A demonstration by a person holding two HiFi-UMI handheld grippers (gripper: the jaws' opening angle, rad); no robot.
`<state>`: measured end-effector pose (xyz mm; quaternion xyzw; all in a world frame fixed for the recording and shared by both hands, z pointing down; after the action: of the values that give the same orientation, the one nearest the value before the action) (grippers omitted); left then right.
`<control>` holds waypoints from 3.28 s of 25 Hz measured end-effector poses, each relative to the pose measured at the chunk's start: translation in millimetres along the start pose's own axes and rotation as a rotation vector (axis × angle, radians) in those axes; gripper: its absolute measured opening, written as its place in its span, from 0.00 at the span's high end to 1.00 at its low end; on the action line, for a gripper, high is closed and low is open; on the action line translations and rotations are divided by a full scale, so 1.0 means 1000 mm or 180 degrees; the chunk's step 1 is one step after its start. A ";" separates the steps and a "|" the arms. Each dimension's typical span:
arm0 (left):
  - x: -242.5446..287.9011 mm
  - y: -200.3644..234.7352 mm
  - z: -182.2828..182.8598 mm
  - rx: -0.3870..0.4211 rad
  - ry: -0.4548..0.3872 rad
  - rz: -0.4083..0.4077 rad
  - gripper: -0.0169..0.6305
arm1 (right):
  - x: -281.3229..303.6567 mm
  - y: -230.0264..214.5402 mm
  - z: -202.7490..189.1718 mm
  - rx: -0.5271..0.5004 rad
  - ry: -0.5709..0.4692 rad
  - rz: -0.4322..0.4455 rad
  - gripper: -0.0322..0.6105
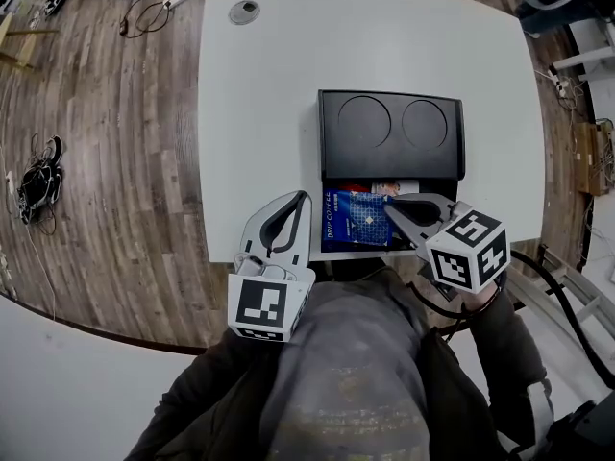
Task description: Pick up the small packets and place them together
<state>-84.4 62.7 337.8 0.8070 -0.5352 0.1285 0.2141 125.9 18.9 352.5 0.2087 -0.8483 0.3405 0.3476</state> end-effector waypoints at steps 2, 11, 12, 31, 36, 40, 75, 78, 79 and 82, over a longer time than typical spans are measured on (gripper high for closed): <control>-0.003 -0.002 0.001 0.0011 -0.0009 -0.0025 0.97 | -0.006 0.007 0.002 -0.0051 -0.0074 -0.0010 0.94; -0.031 -0.015 0.004 0.0148 -0.0173 -0.0082 0.97 | -0.042 0.042 0.007 -0.0223 -0.0449 -0.0095 0.95; -0.034 -0.016 0.004 0.0145 -0.0199 -0.0077 0.97 | -0.046 0.044 0.009 -0.0253 -0.0480 -0.0120 0.95; -0.022 0.017 0.025 -0.0046 -0.0407 0.0266 0.97 | -0.059 0.011 0.116 -0.0378 -0.0850 0.0004 0.94; -0.004 0.028 0.024 -0.0176 -0.0284 0.0331 0.97 | -0.048 -0.041 0.119 0.0009 -0.0758 0.0014 0.94; 0.009 0.032 0.023 -0.0223 -0.0210 0.0324 0.97 | -0.034 -0.064 0.113 0.0137 -0.0685 -0.0047 0.94; -0.015 -0.035 0.008 0.0271 -0.0102 -0.0445 0.97 | -0.063 -0.007 -0.046 0.0860 -0.0650 -0.0558 0.74; -0.013 -0.035 0.006 0.0277 -0.0077 -0.0461 0.97 | -0.058 -0.013 -0.049 0.0956 -0.0549 -0.0562 0.74; -0.012 -0.034 0.006 0.0272 -0.0072 -0.0455 0.97 | -0.056 -0.015 -0.049 0.0976 -0.0507 -0.0572 0.74; -0.008 -0.028 0.009 0.0233 -0.0063 -0.0423 0.97 | -0.051 -0.021 -0.048 0.1068 -0.0377 -0.0585 0.73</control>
<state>-62.5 74.7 320.9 0.8493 -0.4775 0.1255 0.1871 193.8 44.7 349.8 0.3599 -0.7761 0.4311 0.2870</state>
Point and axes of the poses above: the fingertips, and each gripper's own axes: x forward along the fingers, y to its left, z out of its top, the point moved 8 cm from there along -x, backward along the fingers, and after that the axes turned 2 degrees about -x, right-handed, at the moved point
